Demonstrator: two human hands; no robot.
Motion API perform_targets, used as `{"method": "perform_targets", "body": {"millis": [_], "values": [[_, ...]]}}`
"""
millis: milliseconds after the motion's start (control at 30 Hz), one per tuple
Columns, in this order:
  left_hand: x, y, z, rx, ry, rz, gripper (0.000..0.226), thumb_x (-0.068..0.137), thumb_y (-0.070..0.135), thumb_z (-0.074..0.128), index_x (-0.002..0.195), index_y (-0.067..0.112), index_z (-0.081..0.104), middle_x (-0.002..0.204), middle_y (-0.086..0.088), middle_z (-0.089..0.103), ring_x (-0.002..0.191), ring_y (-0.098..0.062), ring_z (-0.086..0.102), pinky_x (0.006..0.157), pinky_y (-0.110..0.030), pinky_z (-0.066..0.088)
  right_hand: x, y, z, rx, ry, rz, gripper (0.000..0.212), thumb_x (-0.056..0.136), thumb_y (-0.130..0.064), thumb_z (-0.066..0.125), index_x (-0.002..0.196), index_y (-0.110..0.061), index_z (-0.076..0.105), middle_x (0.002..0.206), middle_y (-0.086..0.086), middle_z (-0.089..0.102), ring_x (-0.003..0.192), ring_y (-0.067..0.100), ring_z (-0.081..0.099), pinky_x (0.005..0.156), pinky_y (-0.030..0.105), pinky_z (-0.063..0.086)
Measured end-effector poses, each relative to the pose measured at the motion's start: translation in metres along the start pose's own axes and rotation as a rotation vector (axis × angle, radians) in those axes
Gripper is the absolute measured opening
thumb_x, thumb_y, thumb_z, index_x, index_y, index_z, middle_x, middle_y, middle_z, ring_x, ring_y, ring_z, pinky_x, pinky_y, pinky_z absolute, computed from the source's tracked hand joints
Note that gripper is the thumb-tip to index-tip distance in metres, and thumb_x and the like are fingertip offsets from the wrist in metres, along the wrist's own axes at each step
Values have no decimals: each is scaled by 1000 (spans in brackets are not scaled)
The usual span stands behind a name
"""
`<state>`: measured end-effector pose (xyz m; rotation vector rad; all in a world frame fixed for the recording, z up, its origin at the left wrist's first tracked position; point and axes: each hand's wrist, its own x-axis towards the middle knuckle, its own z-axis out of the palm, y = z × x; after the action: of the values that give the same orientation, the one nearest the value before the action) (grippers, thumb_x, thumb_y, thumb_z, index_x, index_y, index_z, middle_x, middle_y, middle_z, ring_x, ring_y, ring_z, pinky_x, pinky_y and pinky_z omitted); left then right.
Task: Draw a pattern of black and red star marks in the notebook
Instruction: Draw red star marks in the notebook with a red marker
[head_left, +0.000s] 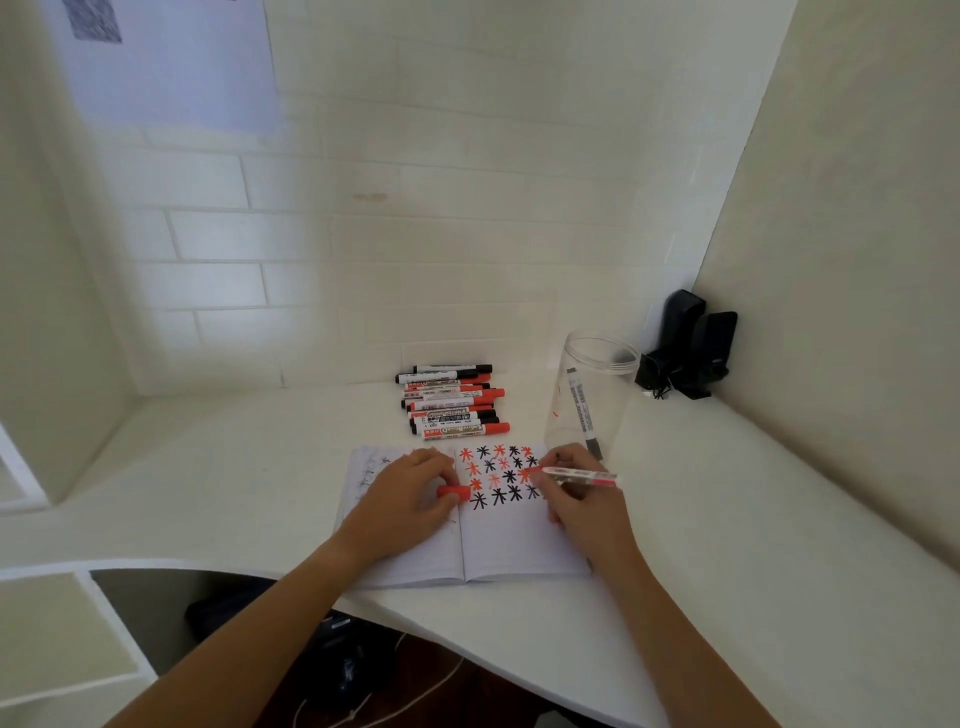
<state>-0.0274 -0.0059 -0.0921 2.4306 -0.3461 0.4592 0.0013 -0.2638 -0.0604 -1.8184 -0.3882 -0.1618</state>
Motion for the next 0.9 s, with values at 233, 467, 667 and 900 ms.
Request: {"method": "perform_targets", "body": {"millis": [233, 467, 667, 900], "values": [[-2, -5, 0, -50, 55, 16, 16, 94, 23, 67, 106, 34, 67, 101, 19, 59, 99, -4, 55, 85, -28, 49, -7, -5, 22, 12, -134, -53, 6, 99, -23, 63, 98, -22, 69, 75, 1, 72, 54, 25, 67, 56, 28, 51], [-1, -5, -1, -77, 30, 23, 18, 95, 21, 65, 106, 35, 66, 99, 21, 61, 97, -9, 58, 84, -29, 50, -7, -5, 27, 18, -170, -45, 8, 99, -8, 63, 93, -14, 65, 59, 4, 64, 49, 26, 61, 53, 29, 49], [-1, -5, 1, -39, -6, 84, 21, 96, 22, 62, 104, 41, 61, 101, 23, 57, 100, -6, 54, 86, -20, 45, -5, -5, 36, -76, -274, -93, 14, 96, -28, 72, 96, -18, 63, 62, 3, 69, 51, 20, 66, 58, 30, 57], [-1, -6, 3, -64, 30, 39, 18, 97, 23, 61, 106, 39, 58, 100, 22, 60, 95, -7, 57, 82, -26, 50, 1, -4, 24, 225, -157, 119, 6, 99, -24, 69, 101, -19, 67, 77, 9, 71, 54, 24, 59, 51, 27, 47]]}}
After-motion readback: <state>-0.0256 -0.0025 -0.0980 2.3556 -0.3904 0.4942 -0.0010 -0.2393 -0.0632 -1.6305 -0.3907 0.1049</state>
